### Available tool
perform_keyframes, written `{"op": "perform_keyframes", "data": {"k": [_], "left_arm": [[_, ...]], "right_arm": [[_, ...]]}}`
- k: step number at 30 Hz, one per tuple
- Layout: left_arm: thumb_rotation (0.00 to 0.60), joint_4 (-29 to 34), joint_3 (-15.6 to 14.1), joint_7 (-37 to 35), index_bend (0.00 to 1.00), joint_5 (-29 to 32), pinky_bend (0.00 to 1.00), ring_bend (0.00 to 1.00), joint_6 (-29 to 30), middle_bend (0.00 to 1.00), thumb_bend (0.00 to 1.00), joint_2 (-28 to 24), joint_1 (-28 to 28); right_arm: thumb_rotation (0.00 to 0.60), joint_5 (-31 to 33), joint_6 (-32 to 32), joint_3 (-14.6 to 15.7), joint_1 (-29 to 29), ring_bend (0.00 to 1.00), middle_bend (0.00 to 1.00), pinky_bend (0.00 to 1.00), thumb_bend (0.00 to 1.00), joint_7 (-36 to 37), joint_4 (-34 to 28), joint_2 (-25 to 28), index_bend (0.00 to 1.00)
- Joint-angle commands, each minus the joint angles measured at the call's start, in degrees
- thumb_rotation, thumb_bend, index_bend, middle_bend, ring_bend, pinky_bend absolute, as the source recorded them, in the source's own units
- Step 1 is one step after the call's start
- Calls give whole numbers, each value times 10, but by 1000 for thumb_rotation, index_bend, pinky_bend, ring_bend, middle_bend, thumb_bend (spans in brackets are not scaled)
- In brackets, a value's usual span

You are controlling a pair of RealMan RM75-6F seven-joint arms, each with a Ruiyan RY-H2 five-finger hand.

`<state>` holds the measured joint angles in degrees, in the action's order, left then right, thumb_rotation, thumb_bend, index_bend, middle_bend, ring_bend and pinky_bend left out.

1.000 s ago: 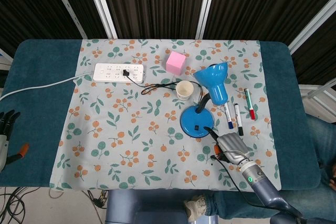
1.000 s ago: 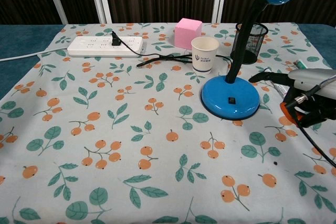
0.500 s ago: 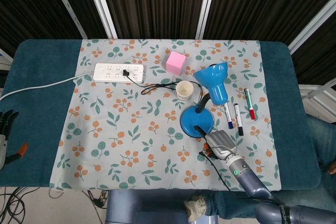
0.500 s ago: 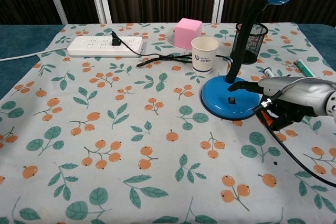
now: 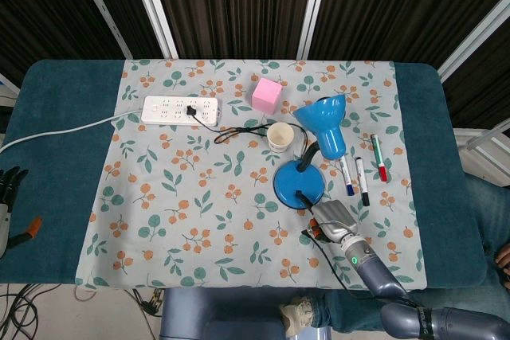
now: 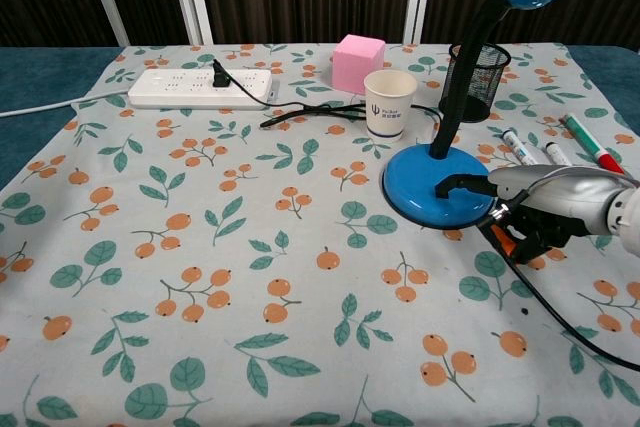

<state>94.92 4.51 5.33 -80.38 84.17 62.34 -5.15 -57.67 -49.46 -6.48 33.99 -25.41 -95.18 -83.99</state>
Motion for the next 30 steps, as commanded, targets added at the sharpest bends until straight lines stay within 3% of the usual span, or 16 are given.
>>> {"op": "perform_keyframes", "data": {"k": [1,30], "left_arm": [[600,0,0,0,87,1,135,0,0,58,279,0,0],[600,-2,3,5,87,7,135,0,0,58,279,1,0]], "right_arm": [[600,3,-3,1,2,883,833,937,748,0,3,-1,34],[600,5,-25,13,11,883,833,1000,747,20,15,-5,35]]}}
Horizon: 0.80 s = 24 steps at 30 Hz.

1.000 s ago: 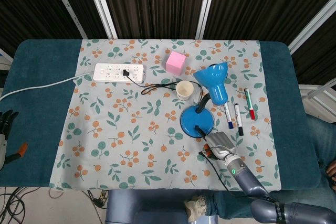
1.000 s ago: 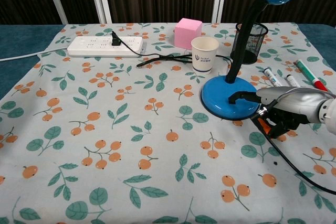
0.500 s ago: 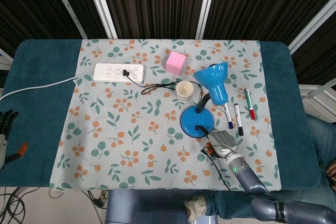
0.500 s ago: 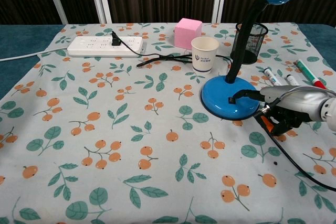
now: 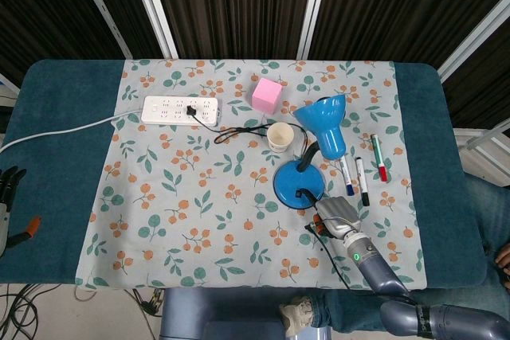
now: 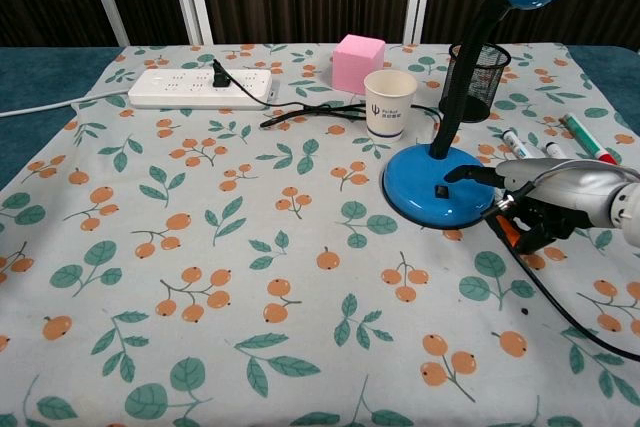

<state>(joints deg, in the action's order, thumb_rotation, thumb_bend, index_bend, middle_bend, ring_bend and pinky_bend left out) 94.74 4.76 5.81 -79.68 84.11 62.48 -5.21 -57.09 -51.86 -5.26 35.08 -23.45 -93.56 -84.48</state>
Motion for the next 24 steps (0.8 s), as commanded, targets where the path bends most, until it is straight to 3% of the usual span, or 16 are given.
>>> {"op": "perform_keyframes", "data": {"k": [1,24], "left_arm": [[600,0,0,0,87,0,135,0,1,58,279,0,0],[600,-2,2,-3,87,3,135,0,1,58,279,0,0]], "right_arm": [[600,-1,-2,1,0,883,833,1000,748,1,-2,0,35],[600,16,5,14,13,883,833,1000,747,-10,3,-6,34]]}}
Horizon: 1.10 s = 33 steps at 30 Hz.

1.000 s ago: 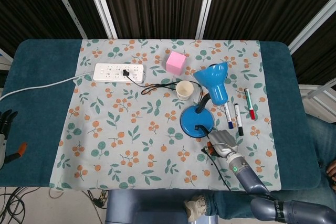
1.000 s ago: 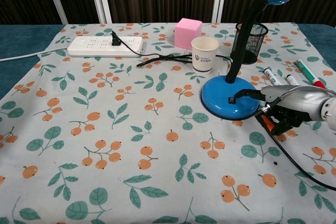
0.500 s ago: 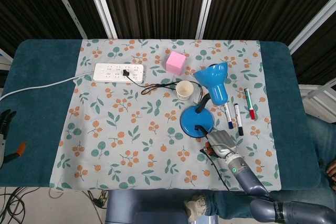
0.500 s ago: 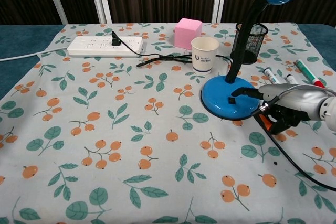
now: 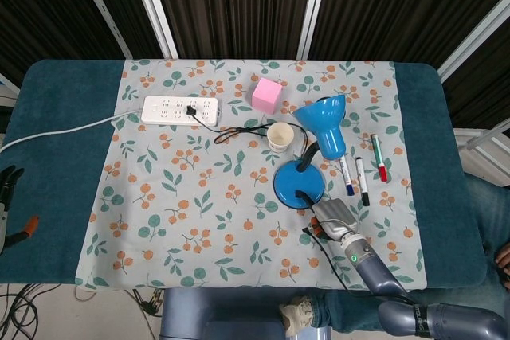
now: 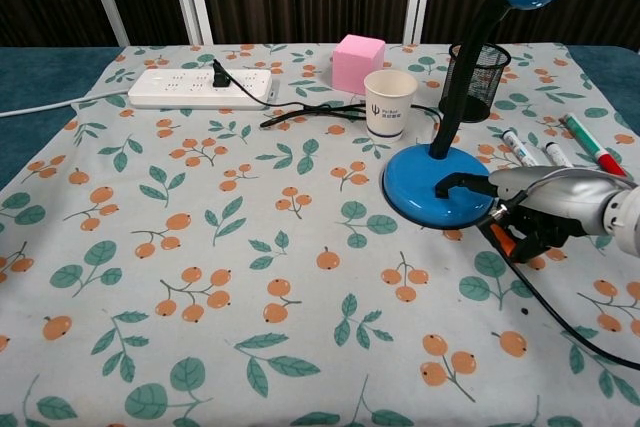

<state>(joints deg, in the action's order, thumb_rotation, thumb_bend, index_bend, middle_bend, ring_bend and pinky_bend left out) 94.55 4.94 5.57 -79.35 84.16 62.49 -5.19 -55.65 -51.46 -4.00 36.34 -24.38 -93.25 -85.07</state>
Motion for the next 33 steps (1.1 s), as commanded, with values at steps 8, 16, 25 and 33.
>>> {"op": "perform_keyframes", "data": {"k": [8,16,25,33], "left_arm": [[600,0,0,0,87,0,135,0,1,58,279,0,0],[600,0,0,-3,87,-1,135,0,3,58,279,-1,1],[600,-1,1,-8,87,-1,135,0,5,58,279,-3,3],[600,-2,4,-11,87,0,135,0,9,58,279,-4,4]], "right_arm": [[600,11,4,4,5,883,833,1000,747,-5,6,-3,35],[600,20,5,3,11,883,833,1000,747,-8,9,-3,34],[600,-4,-44,-17,-2,883,833,1000,747,13,-21,18,34],[600,-60,-111,0,-54,742,670,1000,582,42,-105,134,35]]}}
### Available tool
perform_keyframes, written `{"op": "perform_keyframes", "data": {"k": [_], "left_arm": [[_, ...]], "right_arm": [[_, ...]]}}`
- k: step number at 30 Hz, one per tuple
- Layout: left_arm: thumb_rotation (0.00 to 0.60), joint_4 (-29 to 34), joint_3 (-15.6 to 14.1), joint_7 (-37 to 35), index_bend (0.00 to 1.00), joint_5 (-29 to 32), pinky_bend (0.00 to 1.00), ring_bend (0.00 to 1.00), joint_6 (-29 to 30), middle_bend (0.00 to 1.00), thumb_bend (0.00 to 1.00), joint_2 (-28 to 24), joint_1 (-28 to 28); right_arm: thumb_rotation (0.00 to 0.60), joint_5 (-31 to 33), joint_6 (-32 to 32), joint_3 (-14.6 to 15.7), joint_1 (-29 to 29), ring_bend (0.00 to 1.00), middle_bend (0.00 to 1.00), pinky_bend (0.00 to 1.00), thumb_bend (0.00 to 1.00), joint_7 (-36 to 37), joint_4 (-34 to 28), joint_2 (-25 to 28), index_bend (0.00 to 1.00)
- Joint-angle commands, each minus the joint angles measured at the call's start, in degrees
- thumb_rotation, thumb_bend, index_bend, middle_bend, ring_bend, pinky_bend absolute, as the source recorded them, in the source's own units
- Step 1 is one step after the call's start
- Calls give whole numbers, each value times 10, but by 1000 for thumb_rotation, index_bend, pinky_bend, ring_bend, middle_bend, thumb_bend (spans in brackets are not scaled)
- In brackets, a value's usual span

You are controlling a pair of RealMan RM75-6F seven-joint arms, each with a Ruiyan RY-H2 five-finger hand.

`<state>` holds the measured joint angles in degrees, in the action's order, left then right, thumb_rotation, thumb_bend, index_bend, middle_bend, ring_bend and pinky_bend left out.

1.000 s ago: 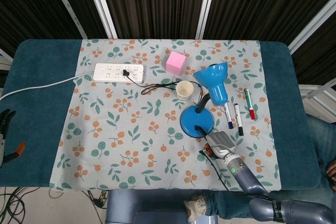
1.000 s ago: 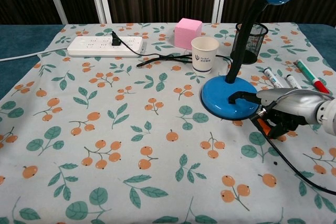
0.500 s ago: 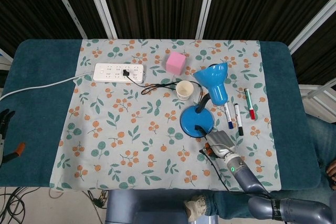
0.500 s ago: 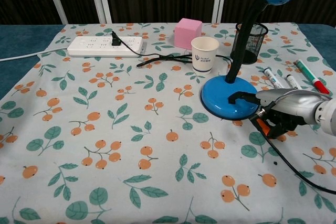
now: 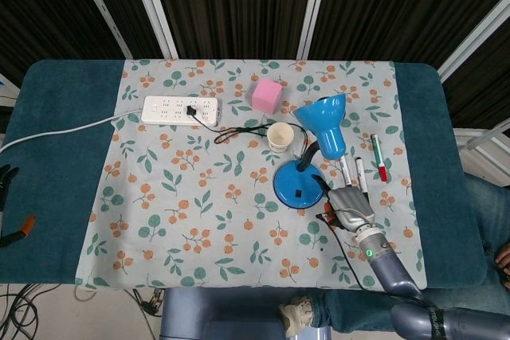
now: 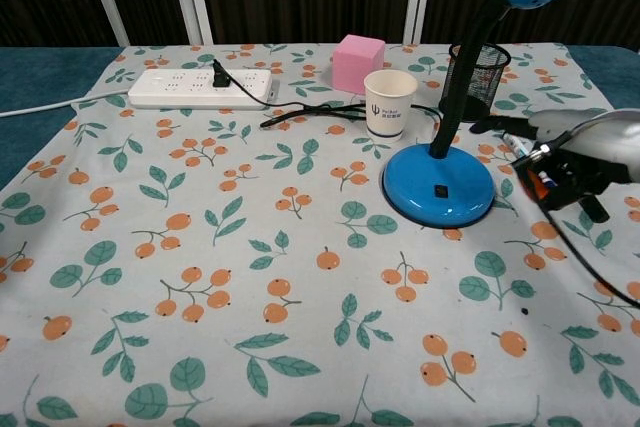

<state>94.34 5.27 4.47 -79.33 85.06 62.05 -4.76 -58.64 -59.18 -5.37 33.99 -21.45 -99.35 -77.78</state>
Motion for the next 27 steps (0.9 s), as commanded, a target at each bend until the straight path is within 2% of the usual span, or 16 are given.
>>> {"op": "perform_keyframes", "data": {"k": [1,4,6,9,12,16,17,19,20,21,23,27], "left_arm": [[600,0,0,1,87,0,135,0,0,58,279,1,0],[600,1,-1,3,87,-4,135,0,1,58,279,1,0],[600,2,-2,5,87,-6,135,0,1,58,279,2,0],[600,3,-3,8,87,-6,135,0,1,58,279,2,0],[600,5,-3,11,87,-5,135,0,2,58,279,3,0],[600,7,-4,15,87,-7,135,0,4,58,279,2,1],[600,8,-5,16,87,-7,135,0,4,58,279,2,2],[600,9,-5,17,87,-7,135,0,3,58,279,1,2],[600,10,-5,17,87,-7,135,0,3,58,279,1,2],[600,10,-5,18,87,-6,135,0,2,58,279,1,1],[600,10,-5,19,87,-6,135,0,2,58,279,1,1],[600,12,-7,23,87,-10,135,0,1,58,279,2,1]], "right_arm": [[600,-34,-40,17,-37,713,635,1000,548,13,-53,76,35],[600,-47,-63,33,-60,497,438,1000,458,12,-82,124,33],[600,-60,-77,43,-75,302,258,1000,401,16,-95,150,14],[600,-95,-122,57,-107,144,96,1000,313,25,-96,177,0],[600,-146,-197,69,-154,76,38,1000,271,52,-66,173,0],[600,-195,-279,79,-205,53,19,1000,266,103,-19,157,0],[600,-212,-302,82,-220,39,17,950,266,119,1,151,0],[600,-230,-324,86,-235,22,17,542,266,137,27,146,0],[600,-236,-331,88,-242,20,17,259,266,145,38,145,0],[600,-242,-340,91,-251,19,17,78,266,153,52,143,0],[600,-248,-345,95,-260,19,17,38,267,160,67,142,0],[600,-258,-331,99,-261,19,17,23,266,161,79,145,0]]}}
